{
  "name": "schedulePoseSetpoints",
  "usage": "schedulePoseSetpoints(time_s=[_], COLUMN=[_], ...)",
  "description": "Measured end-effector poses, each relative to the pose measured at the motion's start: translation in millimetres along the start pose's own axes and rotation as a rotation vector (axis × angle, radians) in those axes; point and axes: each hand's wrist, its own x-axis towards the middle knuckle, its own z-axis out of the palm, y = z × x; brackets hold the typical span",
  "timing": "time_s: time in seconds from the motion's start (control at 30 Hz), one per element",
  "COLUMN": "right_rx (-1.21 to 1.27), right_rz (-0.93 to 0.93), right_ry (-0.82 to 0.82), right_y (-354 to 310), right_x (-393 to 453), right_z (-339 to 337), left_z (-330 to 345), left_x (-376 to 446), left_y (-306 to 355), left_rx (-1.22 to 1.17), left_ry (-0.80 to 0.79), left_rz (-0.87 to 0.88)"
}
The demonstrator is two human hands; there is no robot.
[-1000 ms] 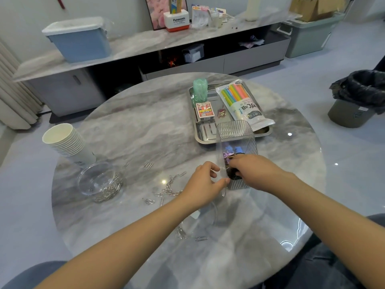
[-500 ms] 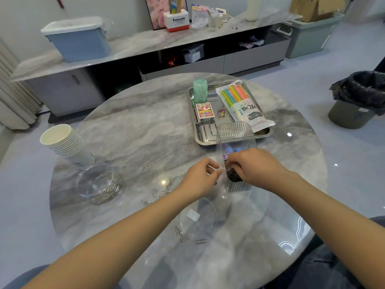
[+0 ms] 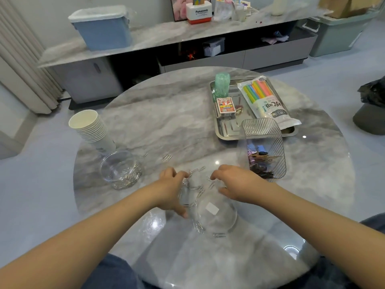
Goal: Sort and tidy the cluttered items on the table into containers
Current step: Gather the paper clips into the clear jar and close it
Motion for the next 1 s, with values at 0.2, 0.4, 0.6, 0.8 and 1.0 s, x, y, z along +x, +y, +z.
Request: schedulePoseSetpoints(time_s=[0.2, 0.4, 0.6, 0.8, 1.0], right_rx=[-0.023, 0.020, -0.103, -0.233, -0.148], right_rz=[0.095, 0.179, 0.171, 0.209, 0.252], right_ry=[-0.110, -0.003, 0.167, 0.205, 0.167], right_y=[-4.1, 1.7, 4.9, 5.6, 14.5], right_x=[-0.7, 4.7, -1.0, -22.4, -44.2], right_z=[29.4, 34.3, 17.6, 5.6, 13.0], left_z=[30.7, 28.9, 26.4, 43.8, 72.3], left_x=[2.1, 14.4, 7.5, 5.0, 1.9], left_y=[-2.3, -7.5, -2.9, 7.8, 26.8], left_rx=[0.110, 0.087, -0.012, -0.094, -0.143], left_ry=[0.078, 0.195, 0.400, 0.252, 0.154], left_rz=[0.122, 0.180, 0.426, 0.621, 0.703])
